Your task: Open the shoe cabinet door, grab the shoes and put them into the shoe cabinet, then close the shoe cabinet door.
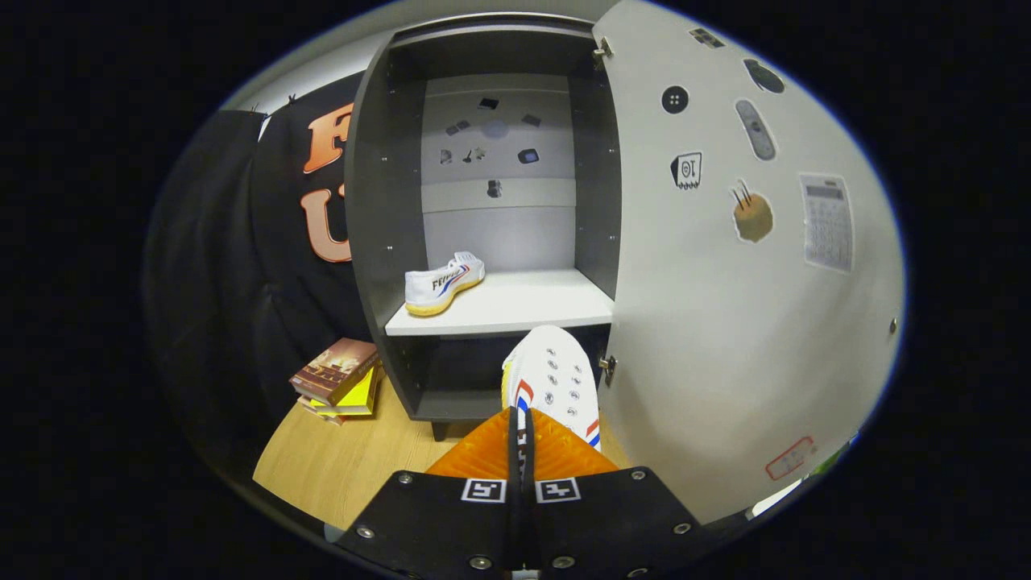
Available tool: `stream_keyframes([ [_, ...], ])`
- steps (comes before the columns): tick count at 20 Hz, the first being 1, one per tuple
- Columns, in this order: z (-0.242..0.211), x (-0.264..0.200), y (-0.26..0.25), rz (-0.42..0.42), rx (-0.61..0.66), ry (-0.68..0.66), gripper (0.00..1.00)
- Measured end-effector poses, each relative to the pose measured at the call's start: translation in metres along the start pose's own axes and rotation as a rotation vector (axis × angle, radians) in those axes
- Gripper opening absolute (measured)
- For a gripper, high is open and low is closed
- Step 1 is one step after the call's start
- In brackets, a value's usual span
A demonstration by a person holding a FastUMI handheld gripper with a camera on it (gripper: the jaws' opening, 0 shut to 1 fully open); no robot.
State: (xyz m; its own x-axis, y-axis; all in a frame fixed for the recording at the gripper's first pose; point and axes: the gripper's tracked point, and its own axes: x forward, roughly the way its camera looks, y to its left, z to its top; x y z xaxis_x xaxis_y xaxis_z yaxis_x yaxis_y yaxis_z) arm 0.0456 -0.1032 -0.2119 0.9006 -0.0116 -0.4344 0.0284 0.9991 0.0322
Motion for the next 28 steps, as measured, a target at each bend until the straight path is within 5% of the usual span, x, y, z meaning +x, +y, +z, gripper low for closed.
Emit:
stream_keyframes([
  [8,0.085,0.040,0.006,-0.031,-0.062,-0.065,0.00],
  [16,0.145,0.140,0.003,-0.040,-0.125,-0.088,0.00],
  [28,0.154,0.299,0.010,-0.022,-0.272,-0.063,0.00],
])
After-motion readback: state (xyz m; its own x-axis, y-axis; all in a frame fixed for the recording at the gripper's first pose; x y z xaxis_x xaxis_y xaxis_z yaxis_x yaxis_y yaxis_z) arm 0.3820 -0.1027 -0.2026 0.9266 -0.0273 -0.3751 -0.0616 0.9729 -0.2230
